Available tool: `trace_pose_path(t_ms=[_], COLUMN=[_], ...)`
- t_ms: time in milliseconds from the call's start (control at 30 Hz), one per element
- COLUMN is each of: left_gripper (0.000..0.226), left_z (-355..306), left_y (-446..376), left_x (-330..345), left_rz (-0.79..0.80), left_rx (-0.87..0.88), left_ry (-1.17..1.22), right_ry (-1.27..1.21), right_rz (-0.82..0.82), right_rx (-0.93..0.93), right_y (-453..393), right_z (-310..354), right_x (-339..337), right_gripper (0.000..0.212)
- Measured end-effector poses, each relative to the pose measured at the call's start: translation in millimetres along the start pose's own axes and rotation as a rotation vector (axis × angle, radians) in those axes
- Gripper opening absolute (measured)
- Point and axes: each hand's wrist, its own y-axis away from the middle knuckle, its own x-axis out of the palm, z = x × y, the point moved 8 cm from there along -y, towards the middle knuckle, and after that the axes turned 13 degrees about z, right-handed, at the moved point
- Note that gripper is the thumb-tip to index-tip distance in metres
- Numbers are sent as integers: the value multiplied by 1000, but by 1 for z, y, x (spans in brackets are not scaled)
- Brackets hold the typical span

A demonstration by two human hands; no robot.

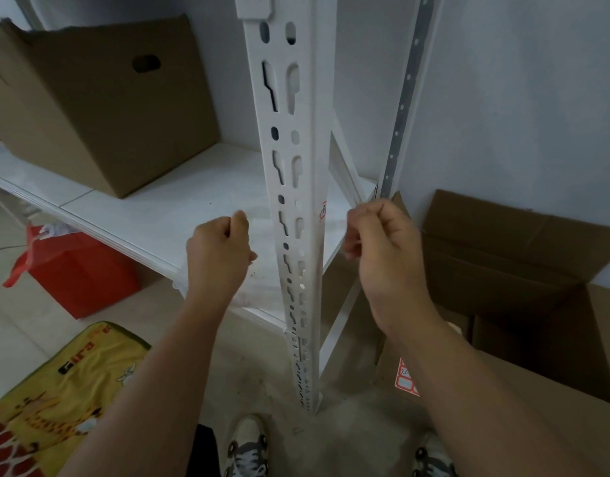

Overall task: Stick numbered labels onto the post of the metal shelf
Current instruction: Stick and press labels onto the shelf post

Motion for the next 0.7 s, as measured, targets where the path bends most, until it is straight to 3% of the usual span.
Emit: trace_pose_path(t_ms=[67,133,233,300,333,433,567,700], left_gripper=[37,14,50,33,23,43,21,56], left_z=[24,34,43,37,34,26,8,-20], left_y=[-19,-25,-22,-21,-22,-18,-12,8], left_x=[16,27,38,36,35,34,45,59], left_rz=[112,165,227,165,123,99,142,254], left_rx=[-79,-92,-158,-134,-109,-147,-94,-70], left_ry=[-242,-335,-414,-416,-358,-124,231,537], right_ry=[-5,5,-32,-55,-63,-79,-48,-24], right_rz=[40,88,130,130,134,151,140,134], right_rx=[2,-15,-44,-41,-33,2,-15,-25], right_y=[-5,-8,-8,-8,-8,-7,-8,-8], right_z=[-4,-6,-4,-5,-7,-13,-10,-9], right_x=[8,16,20,20,20,22,20,18], right_gripper=[16,18,20,19,18,17,15,14])
